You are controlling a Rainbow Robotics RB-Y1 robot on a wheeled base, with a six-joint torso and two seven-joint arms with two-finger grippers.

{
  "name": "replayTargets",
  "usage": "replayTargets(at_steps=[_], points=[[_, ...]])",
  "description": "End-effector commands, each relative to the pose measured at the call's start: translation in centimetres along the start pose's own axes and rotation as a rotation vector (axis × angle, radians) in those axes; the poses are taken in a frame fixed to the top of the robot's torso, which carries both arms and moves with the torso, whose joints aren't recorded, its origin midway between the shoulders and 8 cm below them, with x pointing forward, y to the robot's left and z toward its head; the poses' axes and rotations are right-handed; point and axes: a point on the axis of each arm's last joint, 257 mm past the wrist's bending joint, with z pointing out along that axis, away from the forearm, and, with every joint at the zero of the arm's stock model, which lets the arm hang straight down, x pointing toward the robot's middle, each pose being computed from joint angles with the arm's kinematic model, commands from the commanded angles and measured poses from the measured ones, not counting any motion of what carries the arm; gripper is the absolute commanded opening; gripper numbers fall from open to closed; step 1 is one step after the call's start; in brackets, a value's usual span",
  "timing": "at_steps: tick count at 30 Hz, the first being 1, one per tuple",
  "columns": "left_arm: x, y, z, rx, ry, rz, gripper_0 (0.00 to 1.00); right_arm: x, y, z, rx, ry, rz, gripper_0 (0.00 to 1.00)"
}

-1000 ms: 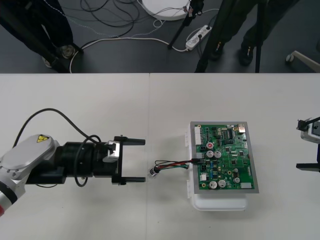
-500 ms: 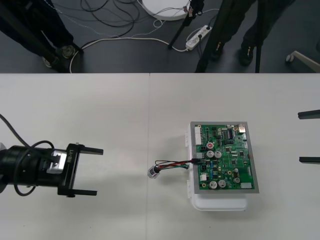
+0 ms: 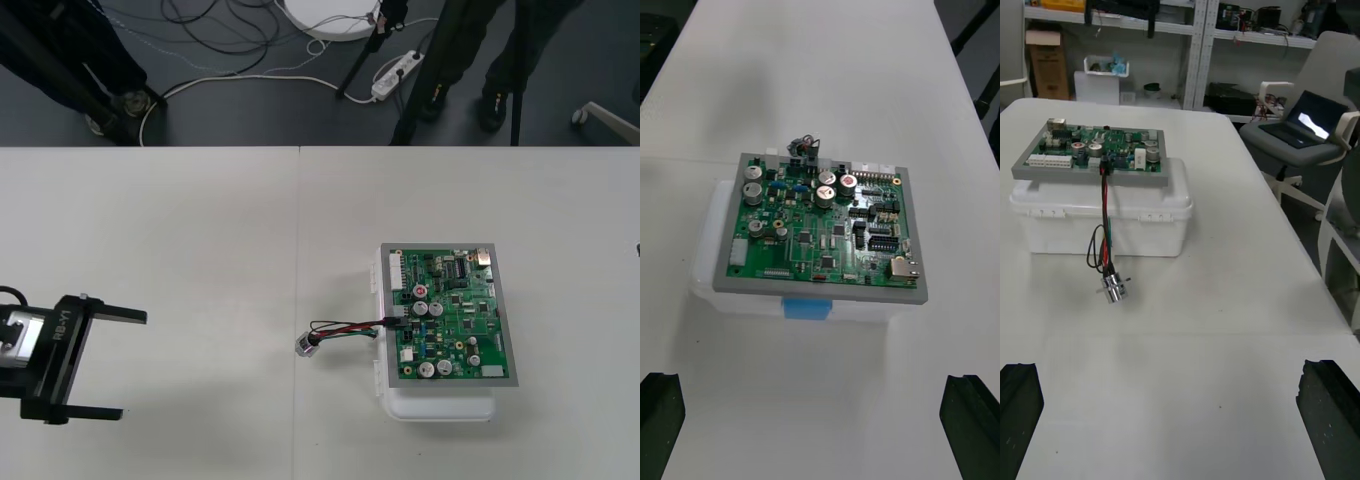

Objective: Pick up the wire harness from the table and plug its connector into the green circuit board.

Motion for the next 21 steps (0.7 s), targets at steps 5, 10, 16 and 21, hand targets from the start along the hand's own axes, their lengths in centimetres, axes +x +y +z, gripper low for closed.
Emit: replayTargets(at_steps=[5, 10, 16, 21], points=[[-3.8, -0.4, -2.4, 0.077, 0.025, -0.06, 1.0, -1.1, 0.4, -2.4, -0.034, -0.013, -0.063, 1.0], [-5.4, 1.4, -2.8, 0.082, 0.033, -0.052, 1.0, -2.5, 0.2, -2.4, -0.037, -0.041, -0.068, 1.0], [-7.3, 2.8, -3.0, 0.086, 0.029, -0.042, 1.0, -3.6, -0.1, -2.4, -0.031, -0.071, -0.064, 1.0], [-8.0, 3.4, -3.6, 0.092, 0.052, -0.03, 1.0, -4.6, -0.3, -2.5, -0.018, -0.113, -0.053, 1.0]])
